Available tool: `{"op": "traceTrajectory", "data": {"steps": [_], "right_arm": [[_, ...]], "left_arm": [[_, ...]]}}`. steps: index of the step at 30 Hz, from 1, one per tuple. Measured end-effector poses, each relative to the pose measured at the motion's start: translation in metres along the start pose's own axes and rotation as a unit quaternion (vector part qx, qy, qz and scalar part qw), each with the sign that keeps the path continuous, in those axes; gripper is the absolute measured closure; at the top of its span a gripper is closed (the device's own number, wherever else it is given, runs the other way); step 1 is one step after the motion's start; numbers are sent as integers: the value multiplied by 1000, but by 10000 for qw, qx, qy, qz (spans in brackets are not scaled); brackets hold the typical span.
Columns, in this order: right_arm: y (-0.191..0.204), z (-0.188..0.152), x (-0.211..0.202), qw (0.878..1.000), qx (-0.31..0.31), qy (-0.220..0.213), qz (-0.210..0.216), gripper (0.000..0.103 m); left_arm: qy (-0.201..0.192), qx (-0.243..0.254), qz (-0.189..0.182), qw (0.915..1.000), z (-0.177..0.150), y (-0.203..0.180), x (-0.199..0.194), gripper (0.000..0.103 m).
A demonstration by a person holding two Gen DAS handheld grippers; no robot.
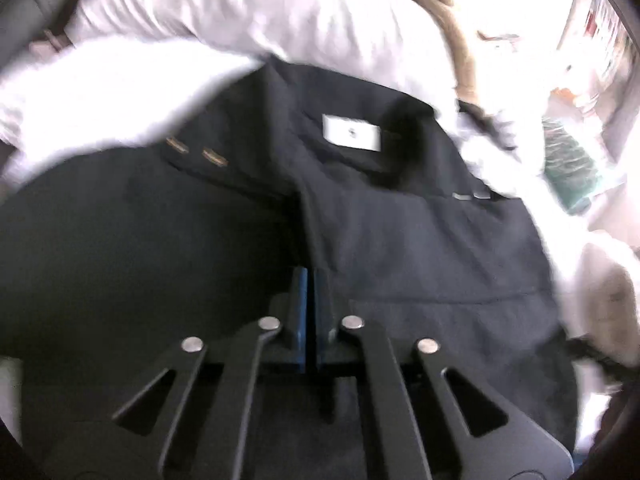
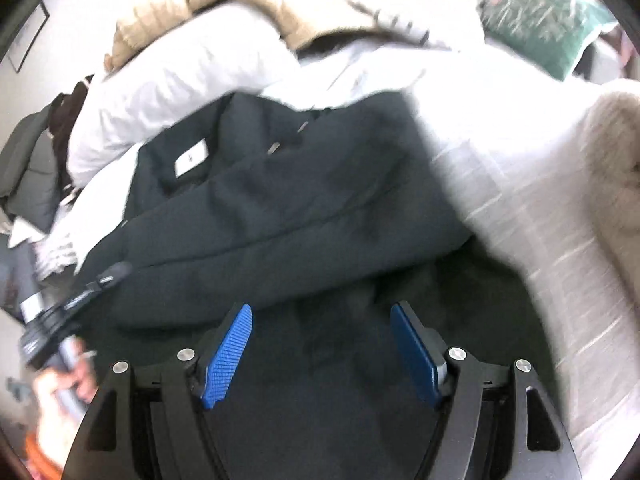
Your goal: Fold large clothes
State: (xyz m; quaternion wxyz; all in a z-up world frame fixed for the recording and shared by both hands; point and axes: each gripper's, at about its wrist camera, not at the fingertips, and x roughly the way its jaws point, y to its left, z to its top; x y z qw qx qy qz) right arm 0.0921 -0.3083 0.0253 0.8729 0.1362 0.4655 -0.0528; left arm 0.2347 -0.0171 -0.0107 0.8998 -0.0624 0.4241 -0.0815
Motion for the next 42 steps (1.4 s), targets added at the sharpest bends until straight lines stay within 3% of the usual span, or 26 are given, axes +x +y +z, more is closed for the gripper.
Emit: {"op": "traceTrajectory", "data": {"steps": [1,2,3,5,7,9,10,12,13,15,17,22,26,29,34,38,40,42], "right_arm": [[-4,1,0,9998,-28,-144,-116,29],[-6,0,4,9995,-61,-217,-204,29],[-9,1,9,9992,-97,-257,-303,29],[-16,4,23,9985,-106,-190,-497,29],[-23,3,40,9980,-118,55,-615,29],[-32,-3,65,9947,-99,632,-800,30],[-31,-4,66,9942,-174,650,-843,31],[-19,2,50,9936,-264,647,-888,32],[-13,6,40,9955,-260,571,-705,32],[3,9,6,9990,-314,187,-248,29],[15,6,-16,9991,-382,81,-189,22],[35,-4,-43,9992,-267,233,188,20],[57,-10,-52,9989,-288,241,296,19],[75,-15,-46,9976,-492,410,259,19],[97,-37,-49,9943,-927,487,193,19],[99,-53,-39,9928,-999,627,211,19],[101,-57,-26,9919,-962,814,121,19],[103,-59,-19,9916,-960,867,83,19]], "left_arm": [[33,284,528,9982,-2,-5,6,94],[308,530,850,9945,-5,-8,16,87],[552,613,906,9925,-6,-9,23,75],[748,526,762,9929,-11,-4,25,71],[622,466,584,9953,-17,-1,13,43],[643,472,628,9948,-20,2,6,41],[716,445,548,9949,-20,5,1,40],[858,361,446,9947,-19,11,-11,34],[893,308,402,9947,-19,16,-20,27],[893,238,370,9950,-19,23,-35,23],[931,177,361,9948,-22,32,-53,23],[1090,-313,155,9934,-35,72,-94,18],[1089,-1004,109,9889,-51,121,-115,17],[1227,-1740,149,9770,-64,169,-120,17],[974,-3005,477,9476,-88,241,-128,17],[1025,-3702,-15,9233,-108,271,-116,17],[1039,-4186,-517,9007,-117,283,-106,18],[950,-4590,-763,8801,-124,289,-100,18]]}}
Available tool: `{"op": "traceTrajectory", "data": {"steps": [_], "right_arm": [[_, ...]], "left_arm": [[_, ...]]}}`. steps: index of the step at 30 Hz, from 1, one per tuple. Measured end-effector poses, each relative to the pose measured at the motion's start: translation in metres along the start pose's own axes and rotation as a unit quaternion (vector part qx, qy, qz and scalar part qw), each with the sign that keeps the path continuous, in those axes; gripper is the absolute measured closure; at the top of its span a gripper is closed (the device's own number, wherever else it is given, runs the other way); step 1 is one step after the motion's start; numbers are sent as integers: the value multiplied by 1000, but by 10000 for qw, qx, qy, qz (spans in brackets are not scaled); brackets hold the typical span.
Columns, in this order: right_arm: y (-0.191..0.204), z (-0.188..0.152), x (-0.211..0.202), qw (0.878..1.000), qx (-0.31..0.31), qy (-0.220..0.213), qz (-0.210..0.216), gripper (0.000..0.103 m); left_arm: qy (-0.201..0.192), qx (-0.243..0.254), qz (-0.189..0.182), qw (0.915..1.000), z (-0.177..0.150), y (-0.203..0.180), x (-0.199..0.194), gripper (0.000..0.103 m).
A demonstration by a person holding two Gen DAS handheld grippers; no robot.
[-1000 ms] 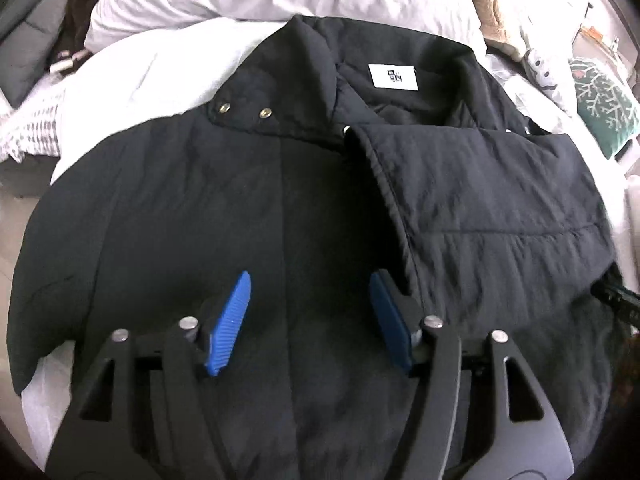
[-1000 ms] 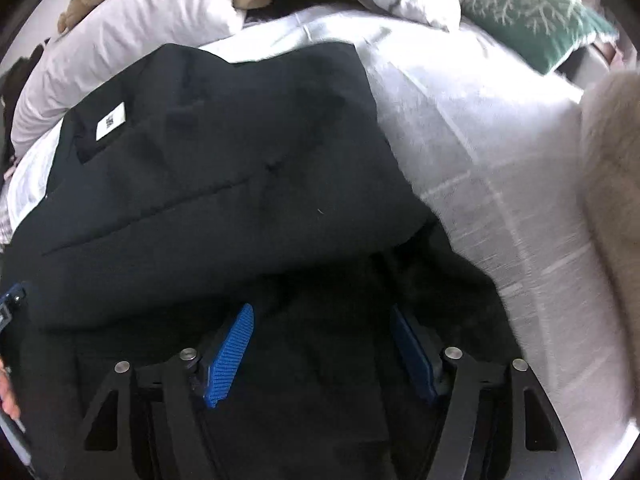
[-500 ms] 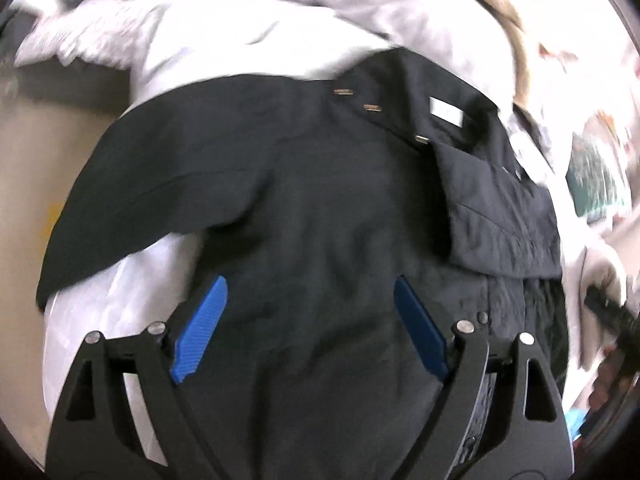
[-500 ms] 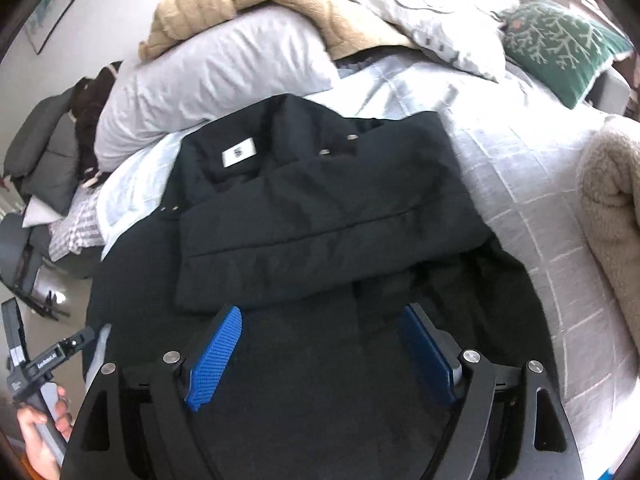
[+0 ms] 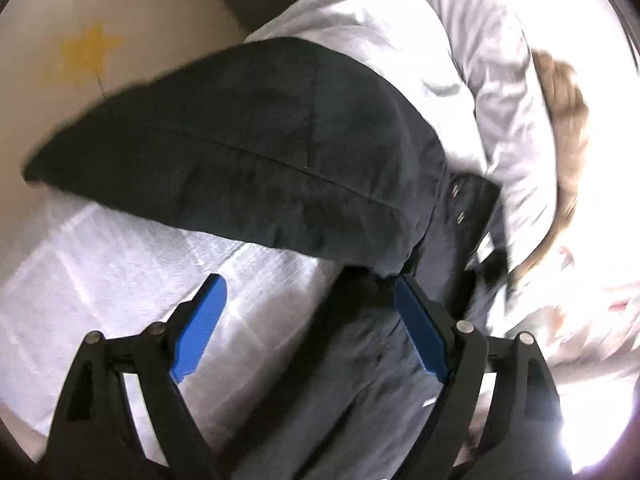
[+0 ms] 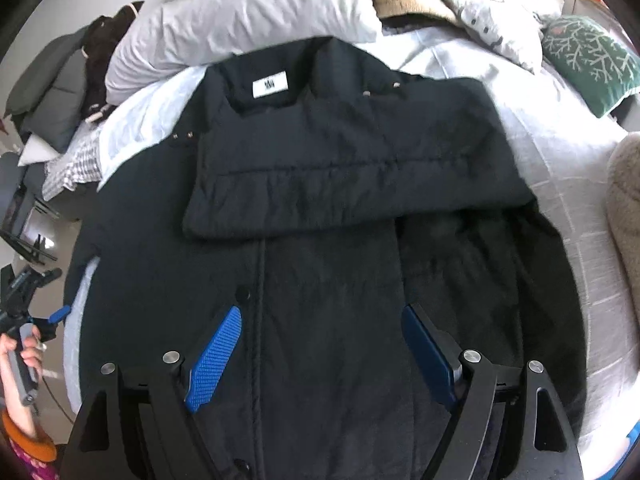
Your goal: Fold large clothes
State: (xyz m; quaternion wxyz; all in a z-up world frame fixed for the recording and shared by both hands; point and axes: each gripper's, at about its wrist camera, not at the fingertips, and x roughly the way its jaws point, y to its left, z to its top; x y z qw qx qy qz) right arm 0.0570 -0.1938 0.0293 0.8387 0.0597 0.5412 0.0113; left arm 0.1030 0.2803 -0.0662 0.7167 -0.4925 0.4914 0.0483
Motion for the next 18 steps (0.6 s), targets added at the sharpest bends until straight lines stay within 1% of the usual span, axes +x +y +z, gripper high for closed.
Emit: {"op": "traceTrajectory", "data": {"steps": [2,3,6,8,9,10,11,13,16,18], "right_arm": [[3,0,7,9999,-44,47,-89,19],[5,0,10,9999,-70,57,-127,19],[9,2,16,9996,-142,80,-230,19],[11,2,21,9994,-193,127,-262,19],[12,2,24,9993,-218,153,-271,19],[13,3,26,9991,-255,181,-288,19],[14,3,28,9989,-295,196,-316,19],[16,4,31,9984,-377,200,-379,19],[16,6,34,9981,-433,230,-386,19],[15,6,35,9980,-441,237,-387,19]], "left_arm": [[-34,-518,-317,9981,4,11,9,18],[-63,-660,-416,9969,6,16,11,18],[-220,-1054,-565,9926,14,26,23,19],[-337,-1324,-713,9881,18,28,27,19],[-431,-1441,-776,9856,20,29,27,22],[-588,-1509,-784,9837,22,29,25,32],[-703,-1535,-718,9830,26,30,23,38],[-956,-1649,-555,9801,33,38,19,64],[-1360,-2068,-606,9670,42,57,11,76],[-1563,-2180,-593,9615,48,60,6,81]]}}
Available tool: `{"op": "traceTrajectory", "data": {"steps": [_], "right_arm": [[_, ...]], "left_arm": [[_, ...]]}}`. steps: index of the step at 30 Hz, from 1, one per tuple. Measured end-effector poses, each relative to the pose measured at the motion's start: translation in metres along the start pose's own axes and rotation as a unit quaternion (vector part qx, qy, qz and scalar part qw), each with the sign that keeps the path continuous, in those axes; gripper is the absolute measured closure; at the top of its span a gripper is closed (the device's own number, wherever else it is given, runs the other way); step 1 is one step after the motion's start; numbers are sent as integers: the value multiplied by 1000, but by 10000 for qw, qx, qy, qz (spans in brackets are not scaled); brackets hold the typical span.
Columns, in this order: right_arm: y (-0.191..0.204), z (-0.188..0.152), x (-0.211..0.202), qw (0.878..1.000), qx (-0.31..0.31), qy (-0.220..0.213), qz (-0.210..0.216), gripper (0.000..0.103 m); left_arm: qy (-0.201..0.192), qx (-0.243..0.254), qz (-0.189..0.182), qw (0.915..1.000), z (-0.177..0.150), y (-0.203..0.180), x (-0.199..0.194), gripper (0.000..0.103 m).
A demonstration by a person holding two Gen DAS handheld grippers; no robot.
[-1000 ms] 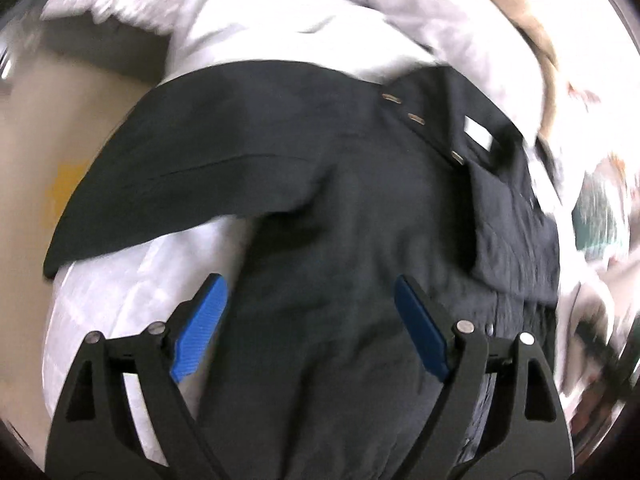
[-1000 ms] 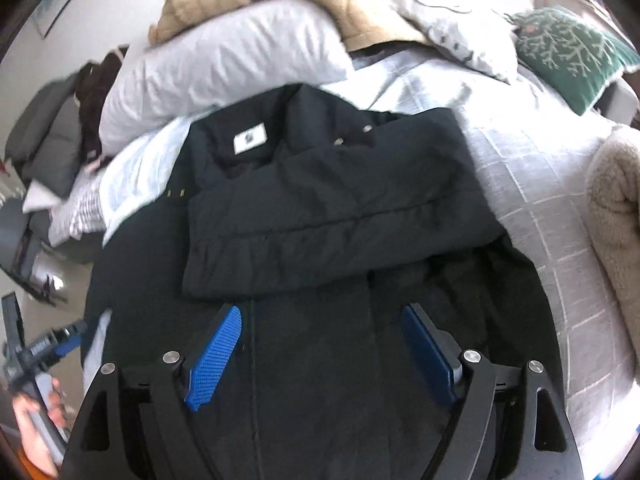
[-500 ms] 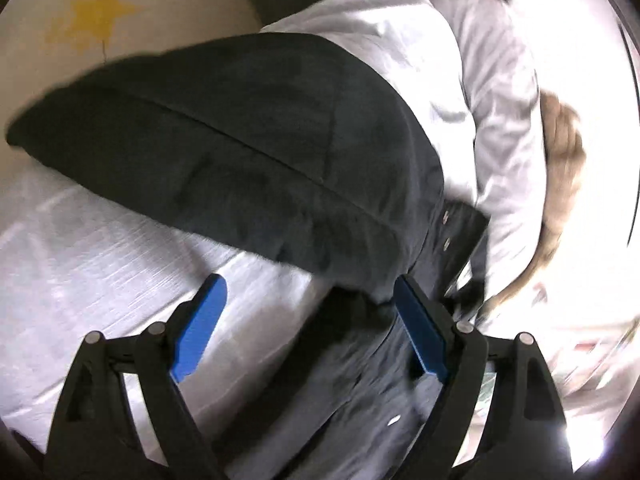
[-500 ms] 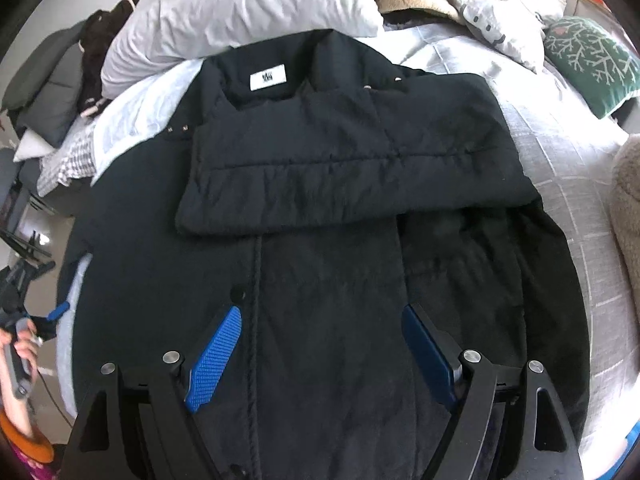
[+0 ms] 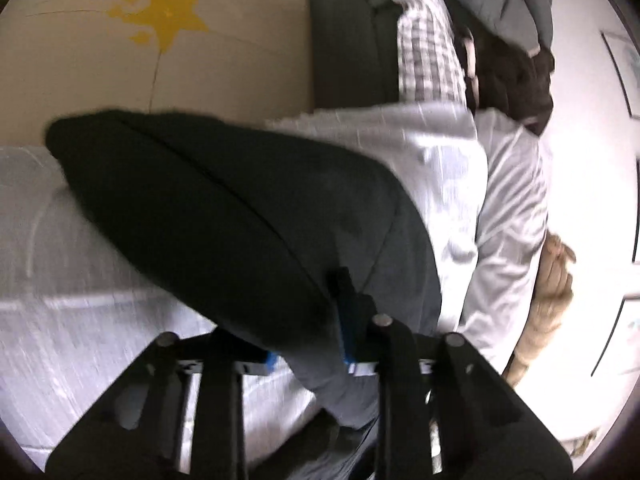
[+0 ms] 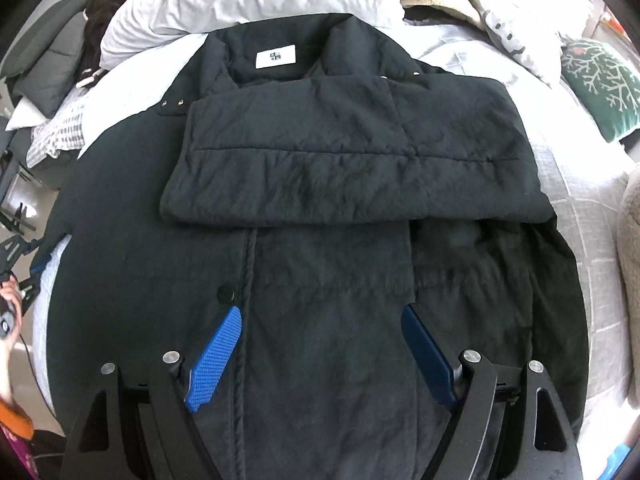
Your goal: Fold large clothes
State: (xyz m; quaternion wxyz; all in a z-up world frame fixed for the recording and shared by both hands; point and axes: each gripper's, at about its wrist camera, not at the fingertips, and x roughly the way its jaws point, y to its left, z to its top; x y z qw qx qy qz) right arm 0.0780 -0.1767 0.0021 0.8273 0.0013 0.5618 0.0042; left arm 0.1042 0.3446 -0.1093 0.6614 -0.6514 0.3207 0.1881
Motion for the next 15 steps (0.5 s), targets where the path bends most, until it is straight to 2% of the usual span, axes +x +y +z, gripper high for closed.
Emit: {"op": "traceTrajectory", "data": {"steps": [2,4,6,7,9,10,11,12,14,15], "right_arm": [[-2,0,0,10000,-11,-8,-14,19],[-4,1,0,10000,-11,-31,-34,19],[-8,1,-1,10000,13,-57,-63,19],[-11,1,-2,9999,48,-70,-83,19],[-16,2,-3,9999,121,-83,-86,19],[-19,3,-3,9998,176,-95,-68,19],[-22,4,-4,9997,226,-103,-39,19],[-24,5,-5,9996,267,-111,-13,19],[-27,6,-7,9993,334,-140,23,19],[-28,6,-8,9993,352,-150,26,19]], "left_arm": [[-247,139,13,9996,0,-9,-4,85],[-565,545,59,9969,-6,-26,-15,88],[-968,1178,61,9883,-17,-52,-29,89],[-1184,1574,24,9804,-27,-69,-38,89],[-1501,2329,-114,9608,-47,-98,-53,90],[-1668,2877,-222,9428,-65,-118,-61,90],[-1756,3215,-283,9301,-76,-129,-67,90],[-1830,3664,-366,9116,-94,-142,-72,90],[-1789,4585,-551,8688,-134,-164,-76,90],[-1695,4871,-622,8545,-149,-168,-77,90]]}}
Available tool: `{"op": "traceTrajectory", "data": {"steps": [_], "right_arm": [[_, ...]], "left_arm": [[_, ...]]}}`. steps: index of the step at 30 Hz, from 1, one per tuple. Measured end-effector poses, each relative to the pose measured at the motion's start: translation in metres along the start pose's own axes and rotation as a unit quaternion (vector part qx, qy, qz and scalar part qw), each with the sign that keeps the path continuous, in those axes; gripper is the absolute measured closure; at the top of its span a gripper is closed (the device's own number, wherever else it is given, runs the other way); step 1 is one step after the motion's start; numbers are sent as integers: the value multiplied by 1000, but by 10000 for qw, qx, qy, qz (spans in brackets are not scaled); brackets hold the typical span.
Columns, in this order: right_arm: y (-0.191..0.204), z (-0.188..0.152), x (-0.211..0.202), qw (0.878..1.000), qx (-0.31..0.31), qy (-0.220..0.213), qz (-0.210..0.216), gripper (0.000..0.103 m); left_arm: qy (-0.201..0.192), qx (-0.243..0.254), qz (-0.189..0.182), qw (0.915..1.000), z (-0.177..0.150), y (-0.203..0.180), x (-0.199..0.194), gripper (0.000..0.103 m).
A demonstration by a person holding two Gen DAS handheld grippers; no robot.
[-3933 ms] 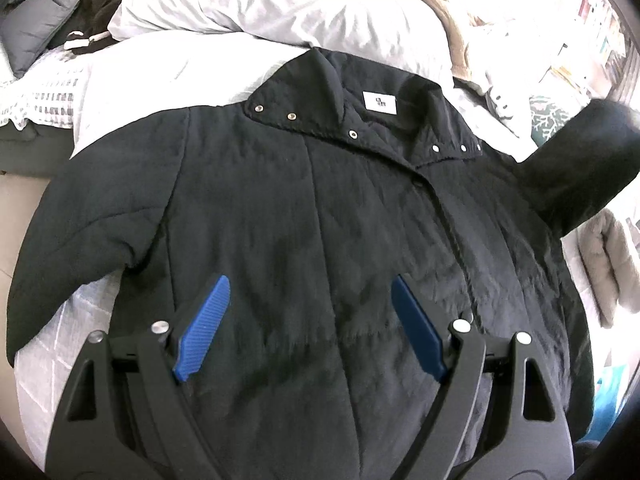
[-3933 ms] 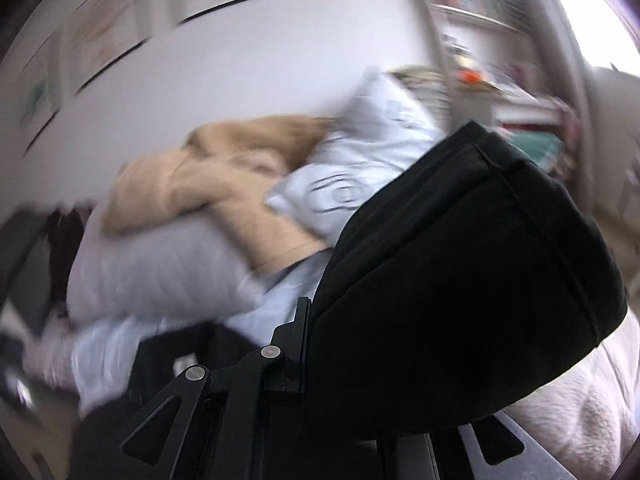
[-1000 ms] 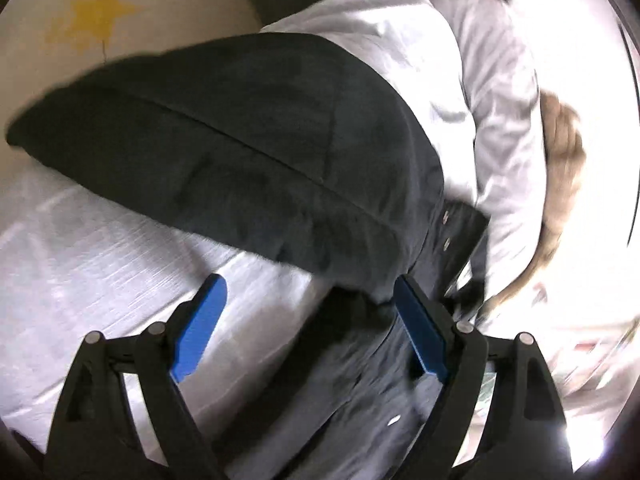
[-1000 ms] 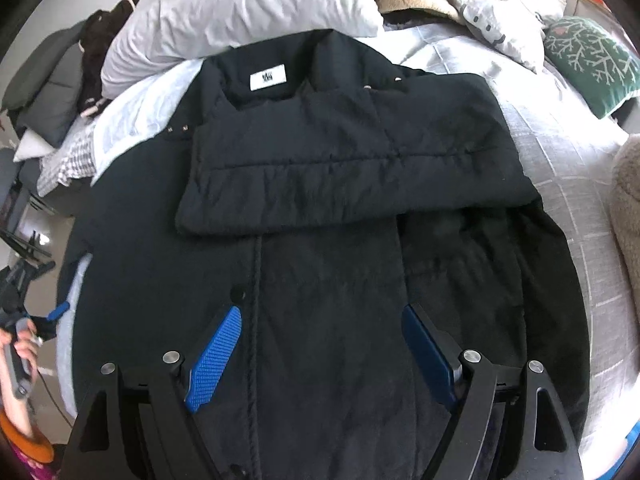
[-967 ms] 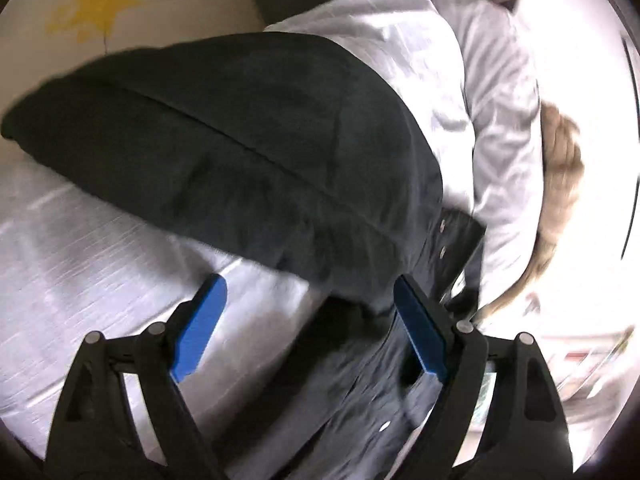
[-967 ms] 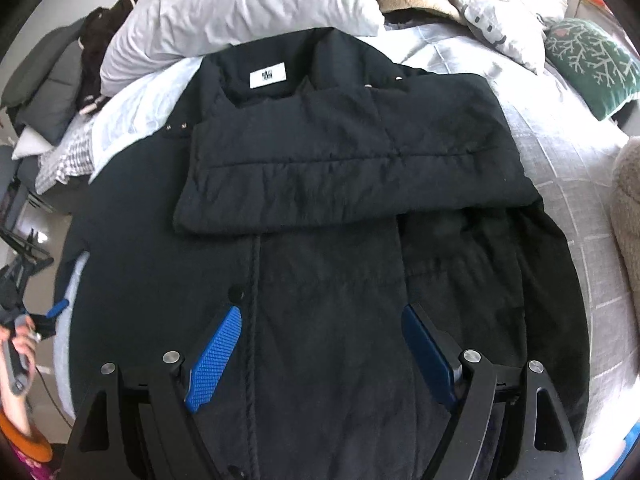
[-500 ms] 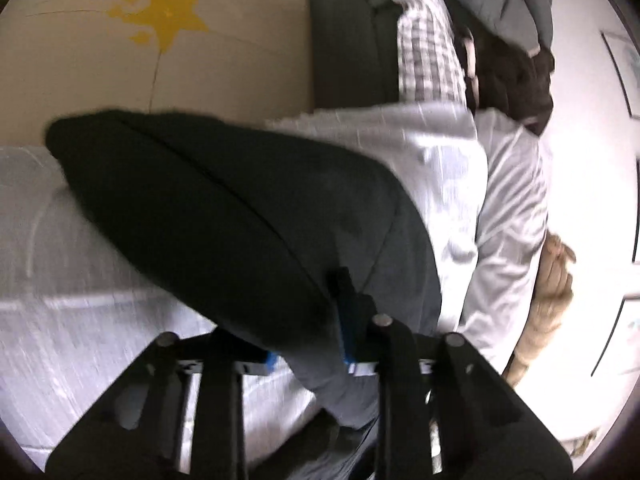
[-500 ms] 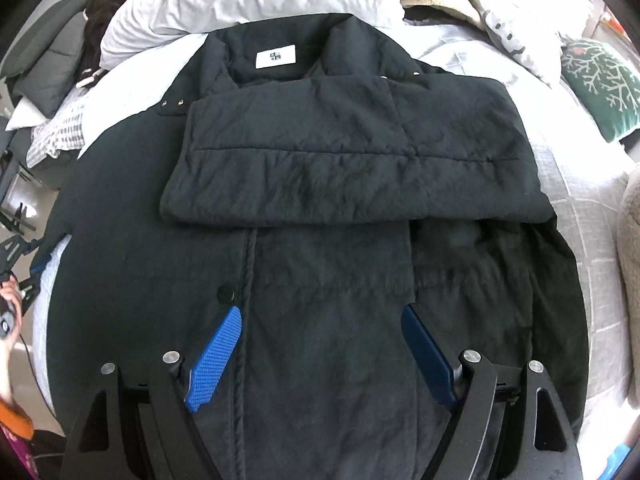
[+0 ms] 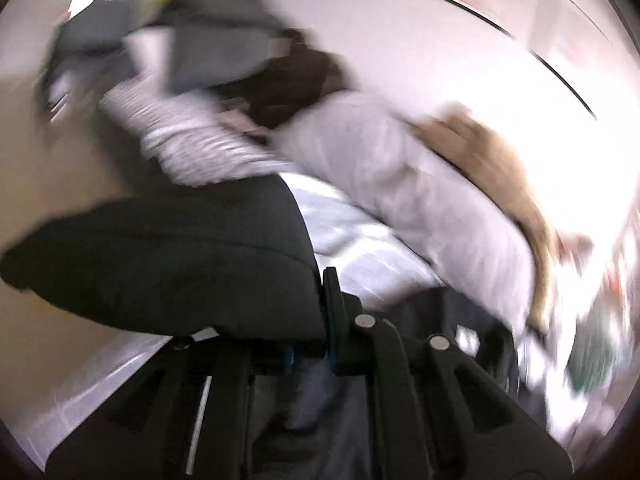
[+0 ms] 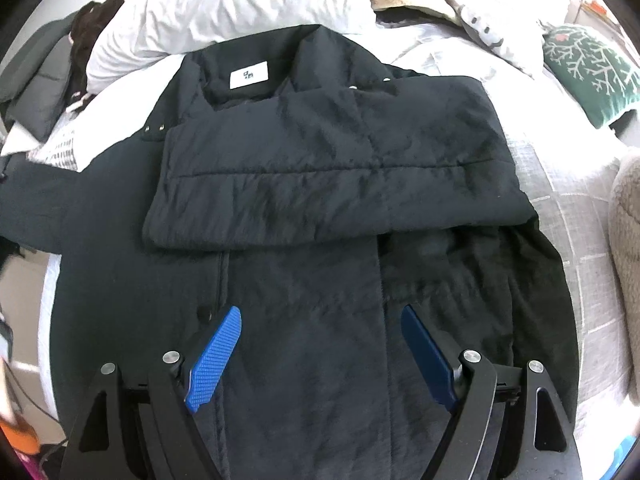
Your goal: Fold large clothes
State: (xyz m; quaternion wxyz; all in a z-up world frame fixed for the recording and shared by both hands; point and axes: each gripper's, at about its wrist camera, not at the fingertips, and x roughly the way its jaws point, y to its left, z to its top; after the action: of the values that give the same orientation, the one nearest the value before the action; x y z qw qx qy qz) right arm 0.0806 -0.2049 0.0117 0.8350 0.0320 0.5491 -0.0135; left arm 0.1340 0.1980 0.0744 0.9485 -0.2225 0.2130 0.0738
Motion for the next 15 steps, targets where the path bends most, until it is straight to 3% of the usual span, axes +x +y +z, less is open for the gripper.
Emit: {"op": "traceTrajectory", "data": {"steps": [3,6,8,10,11,12,13,15], "right_arm": [[-2,1,-2,10000,51,-3,20,19],[-2,0,-2,10000,55,11,13,19],[-2,-1,-1,10000,51,36,17,19],[-2,-1,1,10000,43,68,15,19],[-2,-1,3,10000,33,87,10,19],[0,-1,5,9999,24,118,3,19],[2,-1,7,9999,20,138,1,19],[6,-1,10,9998,-9,174,28,19]], "left_arm": [[390,870,-645,9934,-20,-45,6,89],[988,1690,-1130,9741,-51,-81,17,88],[1631,2089,-1345,9548,-76,-99,30,87],[2751,2365,-1486,9200,-114,-108,58,79],[3097,2429,-1480,9073,-128,-109,65,77],[3657,2552,-1403,8840,-151,-108,78,75],[3852,2703,-1314,8725,-162,-108,81,75],[3674,3129,-1281,8664,-168,-113,69,72]]}}
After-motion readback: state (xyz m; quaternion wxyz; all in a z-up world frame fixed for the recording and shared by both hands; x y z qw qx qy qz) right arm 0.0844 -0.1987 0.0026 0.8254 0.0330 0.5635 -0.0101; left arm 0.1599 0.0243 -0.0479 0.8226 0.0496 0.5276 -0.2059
